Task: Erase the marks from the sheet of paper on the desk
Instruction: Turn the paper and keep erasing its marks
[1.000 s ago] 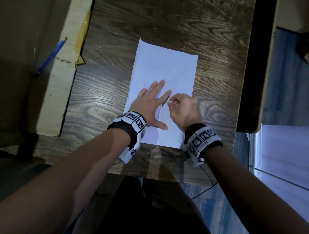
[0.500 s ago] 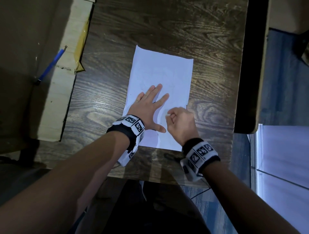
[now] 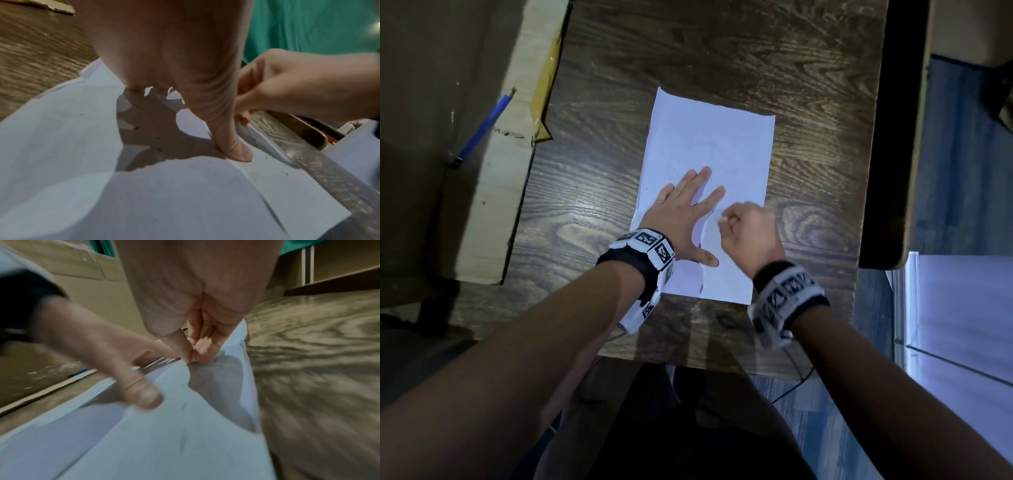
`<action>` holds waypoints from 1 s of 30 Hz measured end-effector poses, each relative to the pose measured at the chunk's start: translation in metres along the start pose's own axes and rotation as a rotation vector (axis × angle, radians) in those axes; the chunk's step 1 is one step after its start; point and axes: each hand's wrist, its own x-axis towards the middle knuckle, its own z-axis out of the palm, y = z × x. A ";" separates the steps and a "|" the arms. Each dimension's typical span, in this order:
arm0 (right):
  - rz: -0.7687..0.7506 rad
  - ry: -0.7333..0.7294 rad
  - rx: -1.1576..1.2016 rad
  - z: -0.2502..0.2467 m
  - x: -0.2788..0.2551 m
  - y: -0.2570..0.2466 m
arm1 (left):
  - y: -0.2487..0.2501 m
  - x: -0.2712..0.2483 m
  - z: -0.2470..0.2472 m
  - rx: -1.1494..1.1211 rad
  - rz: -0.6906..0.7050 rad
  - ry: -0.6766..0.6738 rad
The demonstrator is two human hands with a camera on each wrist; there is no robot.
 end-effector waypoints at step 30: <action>0.109 0.052 0.049 0.006 -0.006 -0.016 | 0.000 -0.003 -0.005 0.033 0.003 -0.005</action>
